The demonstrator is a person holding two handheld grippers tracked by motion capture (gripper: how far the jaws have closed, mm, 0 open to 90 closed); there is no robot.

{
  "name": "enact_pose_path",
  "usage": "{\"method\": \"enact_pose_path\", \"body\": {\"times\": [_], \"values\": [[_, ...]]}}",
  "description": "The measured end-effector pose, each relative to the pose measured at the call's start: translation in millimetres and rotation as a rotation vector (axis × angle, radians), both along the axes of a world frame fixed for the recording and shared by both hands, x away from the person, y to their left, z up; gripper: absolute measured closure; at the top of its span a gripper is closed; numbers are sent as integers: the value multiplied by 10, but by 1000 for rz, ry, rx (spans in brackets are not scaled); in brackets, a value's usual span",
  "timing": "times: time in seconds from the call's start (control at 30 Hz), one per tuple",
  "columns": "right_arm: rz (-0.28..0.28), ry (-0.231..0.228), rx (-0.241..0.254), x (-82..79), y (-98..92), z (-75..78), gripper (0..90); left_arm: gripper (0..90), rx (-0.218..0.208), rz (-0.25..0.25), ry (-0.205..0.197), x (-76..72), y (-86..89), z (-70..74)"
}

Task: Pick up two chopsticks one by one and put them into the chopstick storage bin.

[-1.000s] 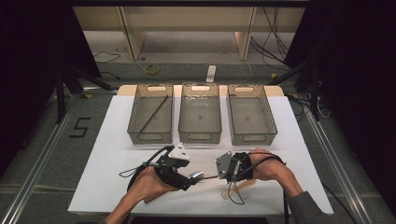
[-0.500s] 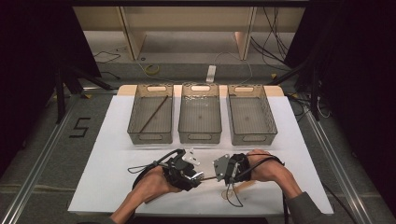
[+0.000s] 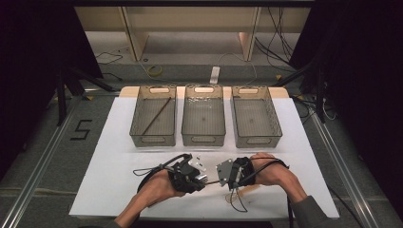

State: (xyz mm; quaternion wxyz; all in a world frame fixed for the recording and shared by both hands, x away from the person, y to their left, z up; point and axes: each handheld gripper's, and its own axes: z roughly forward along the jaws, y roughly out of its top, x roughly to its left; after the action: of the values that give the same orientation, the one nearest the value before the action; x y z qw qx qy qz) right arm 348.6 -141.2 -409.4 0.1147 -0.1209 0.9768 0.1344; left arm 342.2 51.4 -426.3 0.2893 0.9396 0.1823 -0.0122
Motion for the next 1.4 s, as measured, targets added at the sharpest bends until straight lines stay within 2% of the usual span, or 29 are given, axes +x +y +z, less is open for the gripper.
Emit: {"method": "enact_pose_path", "body": {"times": [0.2,0.3,0.37,0.4,0.53,0.63,0.77,0.9,0.97,1.07,1.2,1.4], "values": [[8,-13,11,-8,-10,6,848,851,-14,-10,-6,-6,22,24],[-39,-20,54,31,-40,39,743,854,-22,11,-14,8,64,52],[-80,-8,111,43,-84,91,612,854,-24,35,-20,35,113,70],[-95,-11,123,44,-98,111,556,854,-25,44,-30,52,138,73],[-158,-31,214,61,-152,193,421,855,-35,91,-53,93,230,81],[-217,-12,307,73,-185,226,378,855,-45,123,-70,111,285,105],[-300,-7,435,82,-254,232,357,854,-61,158,-92,130,355,140],[-411,41,559,81,-351,214,331,855,-79,193,-105,151,426,162],[-447,54,599,66,-392,194,312,855,-89,222,-122,165,460,175],[-477,50,634,34,-436,148,294,855,-122,274,-141,194,519,202],[-509,85,653,-1,-494,96,274,855,-147,322,-150,232,619,241],[-548,105,674,-43,-572,-8,265,855,-163,378,-182,285,755,293]]}}
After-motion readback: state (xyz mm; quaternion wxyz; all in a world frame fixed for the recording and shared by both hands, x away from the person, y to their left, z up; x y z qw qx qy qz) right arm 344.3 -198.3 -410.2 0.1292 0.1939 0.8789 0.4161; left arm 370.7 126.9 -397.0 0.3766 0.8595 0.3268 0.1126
